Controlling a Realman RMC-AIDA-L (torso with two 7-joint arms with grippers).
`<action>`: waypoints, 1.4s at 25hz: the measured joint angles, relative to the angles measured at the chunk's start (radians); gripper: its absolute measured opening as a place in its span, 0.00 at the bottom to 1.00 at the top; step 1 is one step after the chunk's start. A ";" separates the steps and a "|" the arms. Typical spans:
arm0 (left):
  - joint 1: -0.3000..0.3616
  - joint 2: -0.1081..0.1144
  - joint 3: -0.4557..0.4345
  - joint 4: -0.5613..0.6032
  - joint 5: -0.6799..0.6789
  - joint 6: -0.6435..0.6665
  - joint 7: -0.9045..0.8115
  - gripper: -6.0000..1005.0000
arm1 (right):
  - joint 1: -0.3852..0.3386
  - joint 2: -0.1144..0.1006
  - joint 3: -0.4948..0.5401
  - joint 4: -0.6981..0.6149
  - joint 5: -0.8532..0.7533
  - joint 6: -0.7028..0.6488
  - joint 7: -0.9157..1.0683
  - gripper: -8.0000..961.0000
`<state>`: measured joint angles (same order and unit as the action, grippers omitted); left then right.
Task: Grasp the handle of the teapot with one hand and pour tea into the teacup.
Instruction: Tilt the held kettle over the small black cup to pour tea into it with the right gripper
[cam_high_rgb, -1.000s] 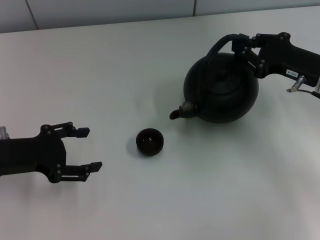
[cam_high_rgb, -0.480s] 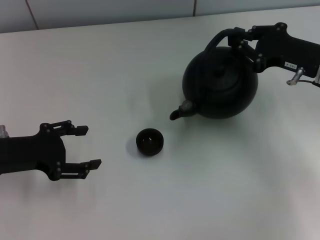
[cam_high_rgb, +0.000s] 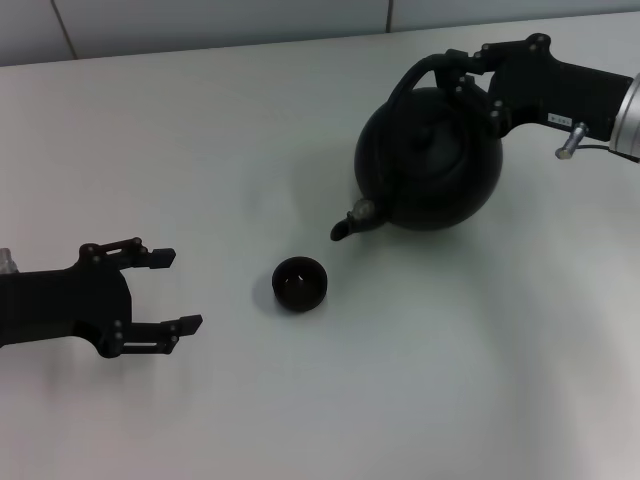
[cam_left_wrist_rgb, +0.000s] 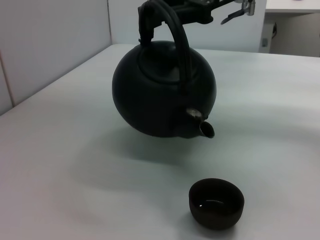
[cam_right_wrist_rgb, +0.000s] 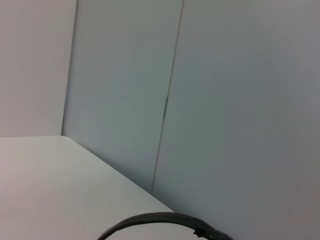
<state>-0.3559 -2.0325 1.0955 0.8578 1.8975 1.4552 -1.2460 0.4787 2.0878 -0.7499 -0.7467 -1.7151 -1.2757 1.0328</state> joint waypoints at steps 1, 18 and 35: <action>0.000 0.000 0.000 0.000 0.000 0.000 0.000 0.86 | 0.003 0.000 -0.003 -0.001 0.000 0.001 0.000 0.15; -0.002 0.000 -0.002 0.000 0.000 -0.015 -0.007 0.86 | 0.021 0.000 -0.049 -0.037 0.002 0.003 -0.001 0.15; -0.002 0.000 -0.002 0.000 0.000 -0.018 -0.008 0.86 | 0.025 0.003 -0.157 -0.090 0.003 0.052 0.000 0.15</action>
<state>-0.3574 -2.0325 1.0937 0.8574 1.8975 1.4373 -1.2539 0.5036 2.0908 -0.9071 -0.8367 -1.7118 -1.2242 1.0324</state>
